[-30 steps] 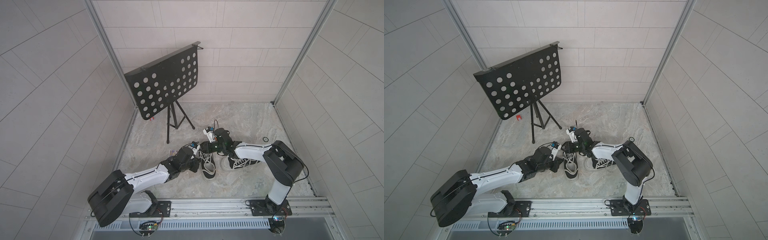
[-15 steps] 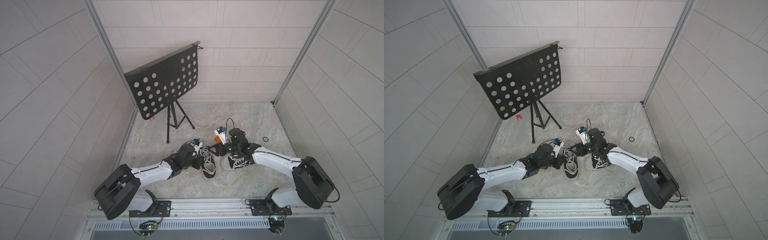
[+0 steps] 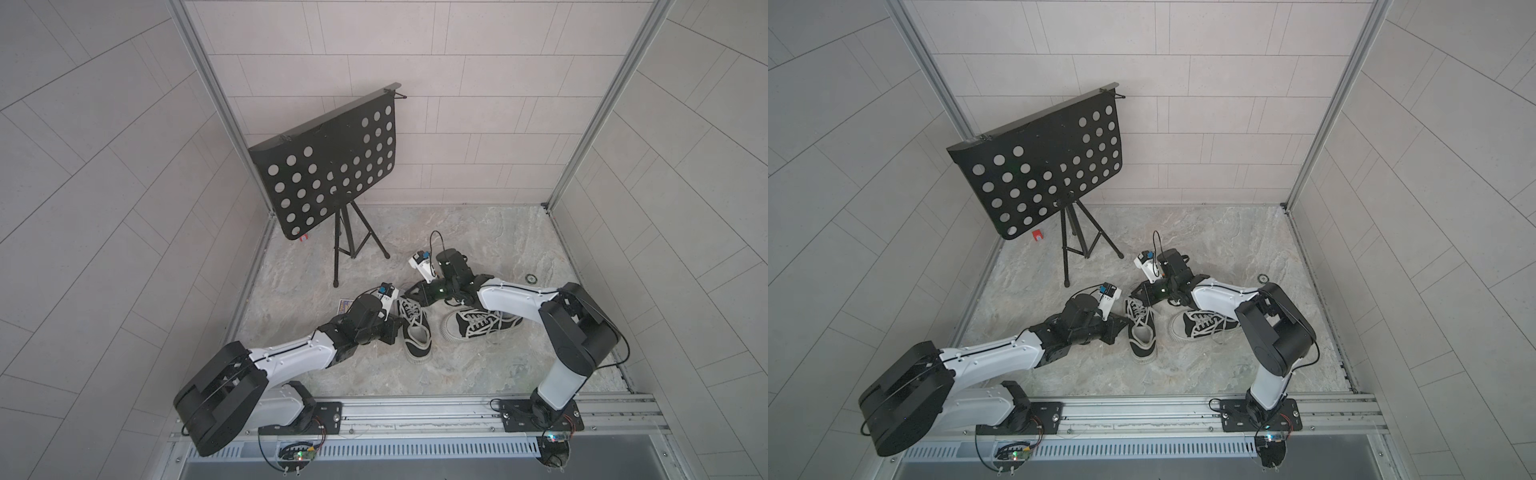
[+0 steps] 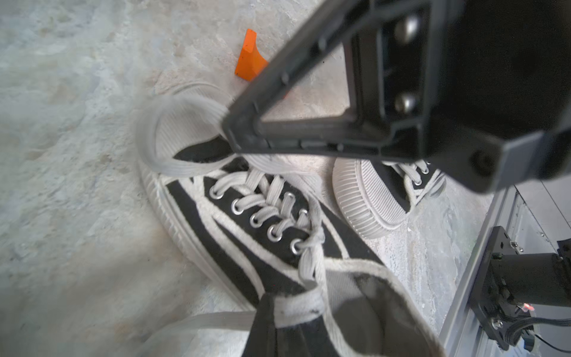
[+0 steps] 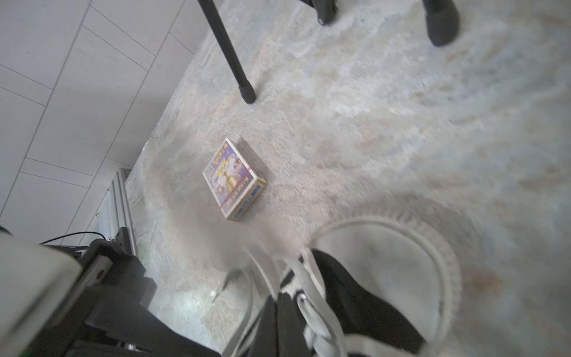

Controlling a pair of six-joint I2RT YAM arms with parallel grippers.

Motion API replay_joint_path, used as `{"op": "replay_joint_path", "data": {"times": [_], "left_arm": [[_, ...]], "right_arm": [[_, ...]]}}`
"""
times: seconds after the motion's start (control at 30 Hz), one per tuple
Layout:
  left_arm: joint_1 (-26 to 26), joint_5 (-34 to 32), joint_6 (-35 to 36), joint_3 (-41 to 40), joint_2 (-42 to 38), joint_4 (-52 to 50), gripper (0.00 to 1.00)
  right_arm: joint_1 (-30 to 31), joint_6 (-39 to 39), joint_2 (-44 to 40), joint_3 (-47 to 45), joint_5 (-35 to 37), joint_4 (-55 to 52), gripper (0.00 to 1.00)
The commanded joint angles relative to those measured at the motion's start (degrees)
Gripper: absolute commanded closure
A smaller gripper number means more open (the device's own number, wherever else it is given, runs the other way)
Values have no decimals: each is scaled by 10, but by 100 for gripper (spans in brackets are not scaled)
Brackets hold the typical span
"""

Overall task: Tie the shoes
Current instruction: Wrap the shoelace around the shoelace.

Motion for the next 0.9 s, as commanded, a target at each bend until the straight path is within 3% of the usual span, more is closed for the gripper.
{"op": "replay_joint_path", "data": {"times": [0.0, 0.13, 0.4, 0.87], "left_arm": [[5, -8, -6, -21, -28, 3, 99], [6, -17, -13, -38, -55, 4, 99], [10, -27, -16, -52, -85, -7, 99], [18, -11, -32, -38, -73, 7, 98]], "right_arm": [[23, 5, 16, 51, -15, 13, 100], [44, 19, 44, 84, -7, 15, 100], [47, 30, 88, 46, 26, 20, 100], [15, -102, -52, 20, 101, -158, 47]]}}
